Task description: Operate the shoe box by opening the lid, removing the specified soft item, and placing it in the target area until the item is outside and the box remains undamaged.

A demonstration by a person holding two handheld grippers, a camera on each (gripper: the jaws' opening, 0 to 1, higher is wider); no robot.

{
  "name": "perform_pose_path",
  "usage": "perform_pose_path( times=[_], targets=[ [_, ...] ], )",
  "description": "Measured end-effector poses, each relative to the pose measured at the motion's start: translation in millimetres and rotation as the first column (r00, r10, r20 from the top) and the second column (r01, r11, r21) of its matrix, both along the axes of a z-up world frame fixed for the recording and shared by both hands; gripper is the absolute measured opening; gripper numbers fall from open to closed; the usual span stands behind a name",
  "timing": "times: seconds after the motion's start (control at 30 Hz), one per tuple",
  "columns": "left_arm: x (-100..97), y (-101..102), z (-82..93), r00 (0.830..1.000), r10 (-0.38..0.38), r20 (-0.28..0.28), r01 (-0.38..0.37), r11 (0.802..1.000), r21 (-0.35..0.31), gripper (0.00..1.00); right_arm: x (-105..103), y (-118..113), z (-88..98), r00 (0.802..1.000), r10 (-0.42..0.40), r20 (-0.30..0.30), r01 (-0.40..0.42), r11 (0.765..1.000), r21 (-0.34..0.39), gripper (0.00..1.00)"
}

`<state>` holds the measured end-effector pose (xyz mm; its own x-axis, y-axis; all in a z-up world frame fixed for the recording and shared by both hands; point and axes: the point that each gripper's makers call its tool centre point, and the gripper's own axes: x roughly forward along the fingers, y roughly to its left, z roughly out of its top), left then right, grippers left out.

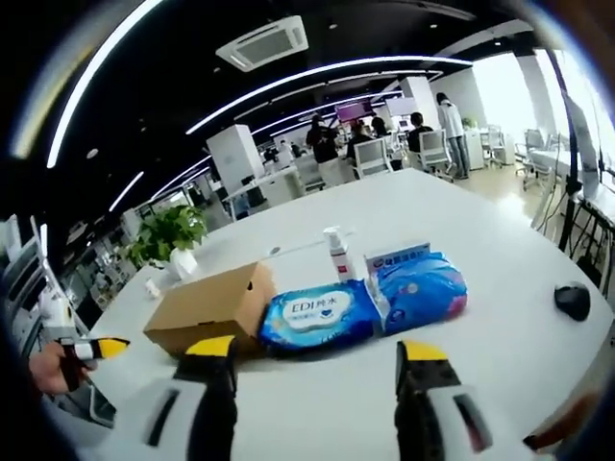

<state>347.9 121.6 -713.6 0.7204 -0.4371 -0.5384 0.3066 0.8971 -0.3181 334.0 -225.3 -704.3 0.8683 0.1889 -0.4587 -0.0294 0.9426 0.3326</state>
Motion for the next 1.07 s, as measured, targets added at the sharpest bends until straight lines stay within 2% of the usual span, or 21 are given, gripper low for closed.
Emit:
perform_pose_path(
  times=[0.33, 0.5, 0.73, 1.07],
  targets=[
    [0.0, 0.1, 4.5, 1.0, 0.007, 0.023, -0.007, 1.0, -0.007, 0.59, -1.0, -2.9, 9.3, 0.999, -0.017, 0.039, 0.017, 1.0, 0.002, 0.66],
    [-0.3, 3.2, 2.0, 1.0, 0.012, 0.016, -0.012, 1.0, -0.004, 0.6, -3.2, -5.3, 3.7, 1.0, -0.017, 0.015, 0.017, 1.0, -0.02, 0.67],
    [1.2, 12.9, 3.6, 0.999, 0.041, 0.018, -0.041, 0.999, -0.016, 0.6, -4.7, -6.9, 3.9, 0.999, -0.029, 0.015, 0.029, 1.0, -0.013, 0.69],
    [-1.7, 6.9, 2.3, 1.0, 0.028, 0.006, -0.027, 0.999, -0.021, 0.6, -6.6, -7.8, 1.6, 1.0, -0.022, 0.002, 0.022, 0.999, -0.047, 0.71]
  ],
)
